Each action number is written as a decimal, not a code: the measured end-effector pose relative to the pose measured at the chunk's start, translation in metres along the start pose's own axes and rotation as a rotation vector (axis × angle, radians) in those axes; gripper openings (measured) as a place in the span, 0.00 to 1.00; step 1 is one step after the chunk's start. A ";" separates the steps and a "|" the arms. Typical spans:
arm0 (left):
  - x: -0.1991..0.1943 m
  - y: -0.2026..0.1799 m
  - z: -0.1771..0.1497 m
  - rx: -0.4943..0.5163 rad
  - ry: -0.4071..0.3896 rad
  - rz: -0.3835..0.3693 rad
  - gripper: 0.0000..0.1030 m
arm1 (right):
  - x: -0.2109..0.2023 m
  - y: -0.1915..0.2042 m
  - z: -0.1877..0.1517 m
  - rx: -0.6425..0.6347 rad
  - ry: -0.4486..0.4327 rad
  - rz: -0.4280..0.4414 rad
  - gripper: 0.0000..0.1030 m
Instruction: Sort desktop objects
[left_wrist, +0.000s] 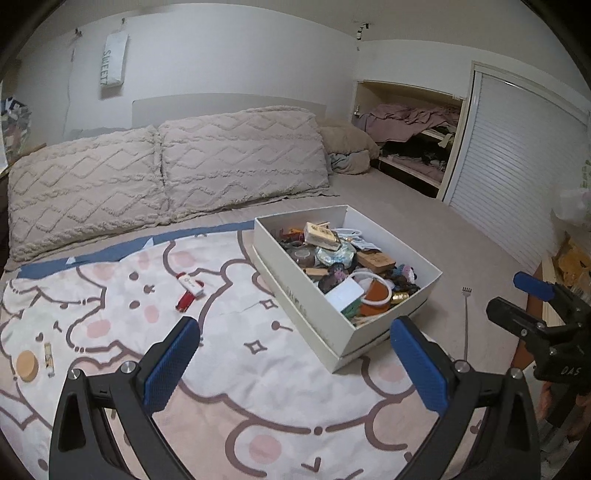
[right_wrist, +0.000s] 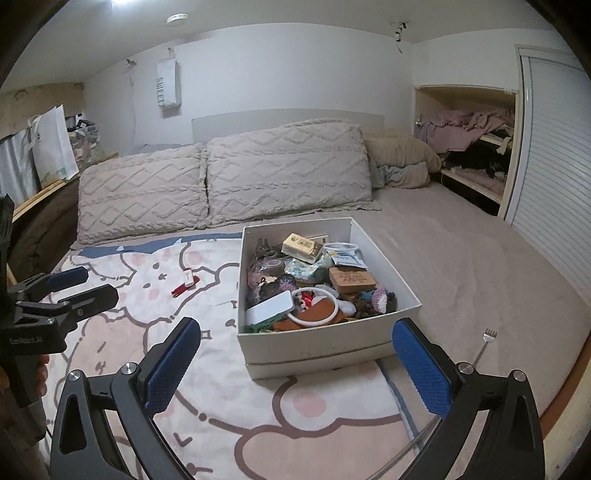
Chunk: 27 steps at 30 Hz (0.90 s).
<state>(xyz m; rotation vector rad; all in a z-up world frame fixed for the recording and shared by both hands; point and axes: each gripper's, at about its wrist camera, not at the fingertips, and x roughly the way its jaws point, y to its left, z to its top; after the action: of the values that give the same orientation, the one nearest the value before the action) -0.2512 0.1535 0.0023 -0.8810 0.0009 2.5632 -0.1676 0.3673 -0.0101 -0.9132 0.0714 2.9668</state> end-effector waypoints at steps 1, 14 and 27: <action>-0.002 0.001 -0.003 -0.003 0.001 0.001 1.00 | -0.001 0.000 -0.001 -0.002 0.002 0.003 1.00; -0.036 -0.002 -0.028 0.019 -0.032 0.032 1.00 | -0.021 0.009 -0.020 0.000 0.000 0.013 1.00; -0.039 -0.003 -0.044 0.004 -0.016 0.031 1.00 | -0.028 0.016 -0.038 -0.003 0.015 0.011 1.00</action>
<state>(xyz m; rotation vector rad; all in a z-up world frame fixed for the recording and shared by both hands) -0.1967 0.1343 -0.0090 -0.8658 0.0149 2.5984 -0.1239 0.3485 -0.0250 -0.9385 0.0726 2.9716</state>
